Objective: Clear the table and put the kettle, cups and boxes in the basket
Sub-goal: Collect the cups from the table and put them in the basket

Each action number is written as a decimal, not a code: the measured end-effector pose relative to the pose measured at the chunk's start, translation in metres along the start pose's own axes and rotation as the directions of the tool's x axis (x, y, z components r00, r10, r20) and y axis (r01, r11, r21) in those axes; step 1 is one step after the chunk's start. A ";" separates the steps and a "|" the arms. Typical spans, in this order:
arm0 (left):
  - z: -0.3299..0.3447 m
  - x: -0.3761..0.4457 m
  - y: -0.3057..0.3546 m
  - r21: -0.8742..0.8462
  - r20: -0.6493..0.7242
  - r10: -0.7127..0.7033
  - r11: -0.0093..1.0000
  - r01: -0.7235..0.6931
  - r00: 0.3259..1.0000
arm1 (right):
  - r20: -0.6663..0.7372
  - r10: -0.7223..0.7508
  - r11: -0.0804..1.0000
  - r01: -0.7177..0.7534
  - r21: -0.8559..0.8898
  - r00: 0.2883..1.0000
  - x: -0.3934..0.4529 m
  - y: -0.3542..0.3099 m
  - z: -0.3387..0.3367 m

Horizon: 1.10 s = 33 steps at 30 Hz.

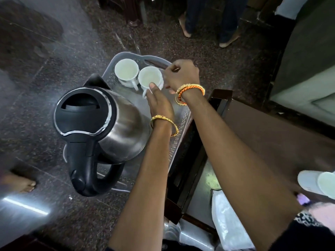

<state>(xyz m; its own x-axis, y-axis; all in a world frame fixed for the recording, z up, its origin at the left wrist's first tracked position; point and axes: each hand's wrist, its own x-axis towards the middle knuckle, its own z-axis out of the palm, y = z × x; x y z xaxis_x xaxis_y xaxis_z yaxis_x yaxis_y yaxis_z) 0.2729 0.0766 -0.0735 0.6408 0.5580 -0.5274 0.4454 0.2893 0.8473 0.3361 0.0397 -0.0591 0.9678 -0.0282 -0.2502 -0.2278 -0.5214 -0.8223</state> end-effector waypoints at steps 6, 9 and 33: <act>0.008 -0.036 -0.004 0.339 -0.113 0.278 0.913 -0.226 0.954 | -0.408 -0.050 0.940 0.181 0.290 0.912 -0.053 0.040 -0.060; 0.024 -0.080 -0.023 0.347 -0.063 0.502 0.821 -0.453 0.862 | -0.625 -0.051 0.911 0.292 0.291 0.779 -0.096 0.080 -0.089; 0.172 -0.363 -0.310 0.713 0.605 -0.034 0.468 -0.523 0.795 | -0.759 0.611 0.768 -0.401 0.500 0.225 -0.347 0.423 -0.335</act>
<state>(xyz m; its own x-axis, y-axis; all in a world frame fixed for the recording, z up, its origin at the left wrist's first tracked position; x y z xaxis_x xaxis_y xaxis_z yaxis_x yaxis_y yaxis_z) 0.0097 -0.3496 -0.1557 0.8731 -0.0365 -0.4862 0.3193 -0.7109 0.6267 -0.0600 -0.4569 -0.1488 0.1601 -0.9722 -0.1709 -0.6163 0.0368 -0.7866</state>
